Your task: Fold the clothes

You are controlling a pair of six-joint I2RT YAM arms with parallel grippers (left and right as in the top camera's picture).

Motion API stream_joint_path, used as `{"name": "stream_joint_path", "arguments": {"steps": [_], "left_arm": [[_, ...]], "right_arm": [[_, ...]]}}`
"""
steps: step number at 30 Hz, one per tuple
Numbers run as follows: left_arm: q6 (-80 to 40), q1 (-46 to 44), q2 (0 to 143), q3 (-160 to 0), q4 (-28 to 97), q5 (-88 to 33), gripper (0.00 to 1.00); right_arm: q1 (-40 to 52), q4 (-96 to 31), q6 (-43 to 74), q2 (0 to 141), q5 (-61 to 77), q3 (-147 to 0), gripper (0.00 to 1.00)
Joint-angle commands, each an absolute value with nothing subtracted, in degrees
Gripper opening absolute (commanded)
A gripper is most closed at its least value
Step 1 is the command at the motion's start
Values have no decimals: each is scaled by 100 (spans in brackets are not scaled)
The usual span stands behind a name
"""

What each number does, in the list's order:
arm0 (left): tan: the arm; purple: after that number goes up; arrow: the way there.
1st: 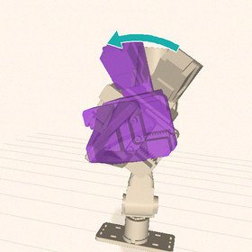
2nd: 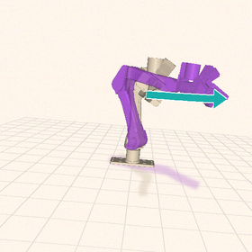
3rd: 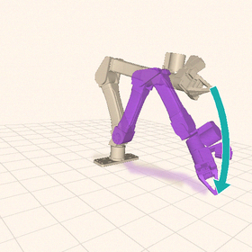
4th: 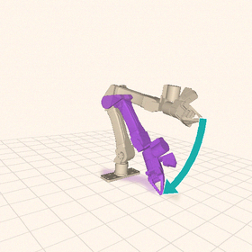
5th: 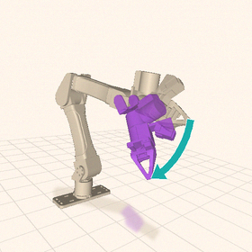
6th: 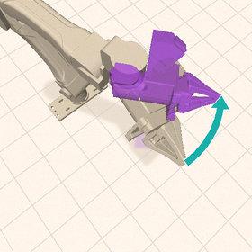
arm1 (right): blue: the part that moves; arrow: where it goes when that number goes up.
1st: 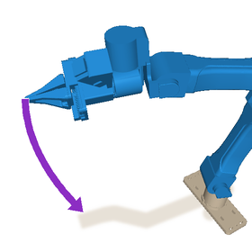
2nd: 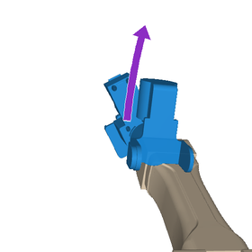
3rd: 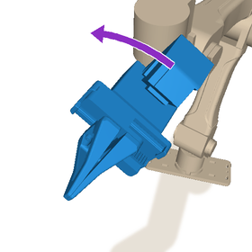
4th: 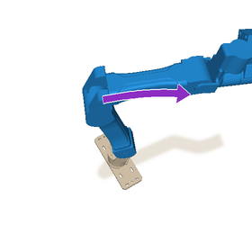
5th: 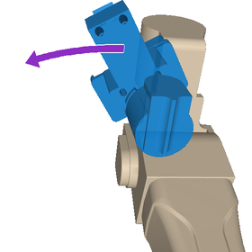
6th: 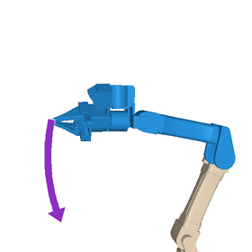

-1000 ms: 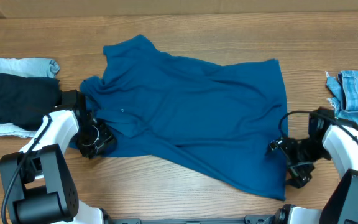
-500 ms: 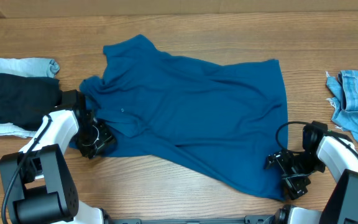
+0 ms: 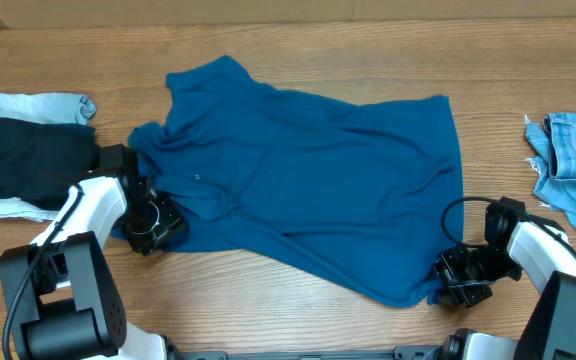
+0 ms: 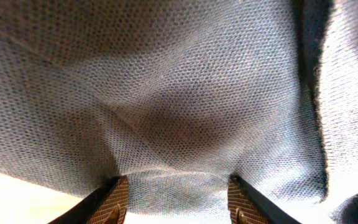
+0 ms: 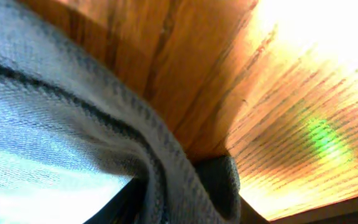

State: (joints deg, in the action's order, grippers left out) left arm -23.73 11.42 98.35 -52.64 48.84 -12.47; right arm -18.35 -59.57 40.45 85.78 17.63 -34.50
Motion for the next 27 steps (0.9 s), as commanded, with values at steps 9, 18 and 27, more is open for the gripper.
{"name": "stream_joint_path", "arguments": {"steps": [9, 18, 27], "left_arm": [[-2178, 1219, 9931, -5157, 4731, -1059, 56], [-2180, 1221, 9931, -5157, 4751, -1057, 55], [-2182, 1219, 9931, -5157, 4945, -1057, 53]], "right_arm": [[-1839, -6195, 3100, 7435, 3131, -3653, 4], [-1839, -6191, 3343, 7179, 3614, -4335, 4], [-1839, -5004, 4569, 7699, 2757, -4353, 4]]}}
